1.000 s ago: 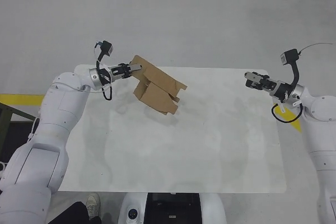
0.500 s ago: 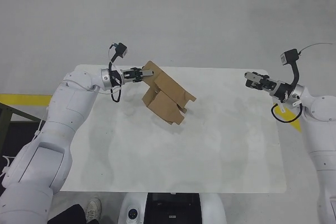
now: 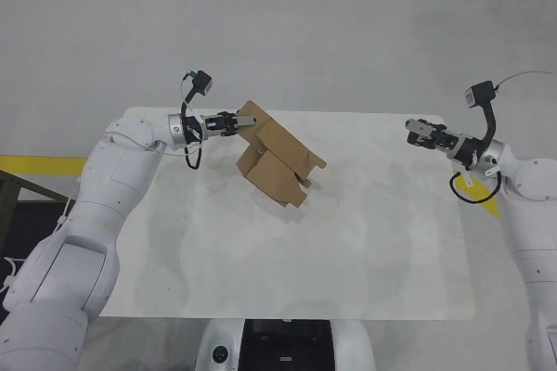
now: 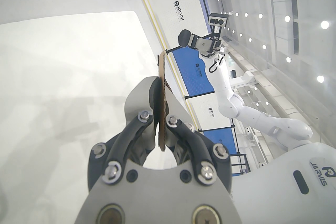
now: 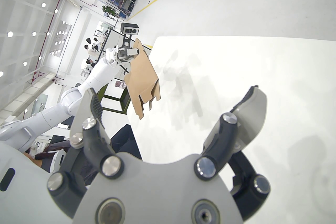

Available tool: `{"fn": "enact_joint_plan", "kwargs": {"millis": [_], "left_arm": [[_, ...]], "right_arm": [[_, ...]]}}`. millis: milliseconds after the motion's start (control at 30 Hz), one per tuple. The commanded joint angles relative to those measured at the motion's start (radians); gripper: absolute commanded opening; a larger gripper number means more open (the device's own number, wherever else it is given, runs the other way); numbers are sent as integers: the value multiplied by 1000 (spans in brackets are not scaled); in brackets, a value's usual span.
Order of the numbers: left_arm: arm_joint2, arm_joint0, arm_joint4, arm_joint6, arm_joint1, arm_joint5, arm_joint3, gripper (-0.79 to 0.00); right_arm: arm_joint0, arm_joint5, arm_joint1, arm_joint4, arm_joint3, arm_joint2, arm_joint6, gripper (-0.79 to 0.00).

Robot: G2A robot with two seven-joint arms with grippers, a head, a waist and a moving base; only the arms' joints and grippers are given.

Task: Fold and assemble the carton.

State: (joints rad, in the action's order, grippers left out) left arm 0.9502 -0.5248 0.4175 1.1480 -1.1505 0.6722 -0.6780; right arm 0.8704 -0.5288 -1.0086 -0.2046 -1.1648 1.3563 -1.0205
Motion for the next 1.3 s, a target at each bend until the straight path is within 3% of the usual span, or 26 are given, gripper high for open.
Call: {"fn": "enact_joint_plan", "kwargs": {"millis": [0,433,667,933,1267], "left_arm": [[0,0,0,0,0,0,0,-785],[-2,-11,-8,-13,0,-12,-15,-785],[-1,-37,-14,43,7,-89,-81,-785],[-25,-26,40,137,-6,-137,-103,-785],[-71,-9,112,181,-26,-181,-114,-785]], "right_arm": [[0,0,0,0,0,0,0,0],[20,31,1,7,-31,-5,11,0],[7,50,-1,-62,-3,-47,-123,0],[-42,-12,-23,-138,81,-156,-259,0],[-90,-3,-55,-192,97,-320,-267,0]]}}
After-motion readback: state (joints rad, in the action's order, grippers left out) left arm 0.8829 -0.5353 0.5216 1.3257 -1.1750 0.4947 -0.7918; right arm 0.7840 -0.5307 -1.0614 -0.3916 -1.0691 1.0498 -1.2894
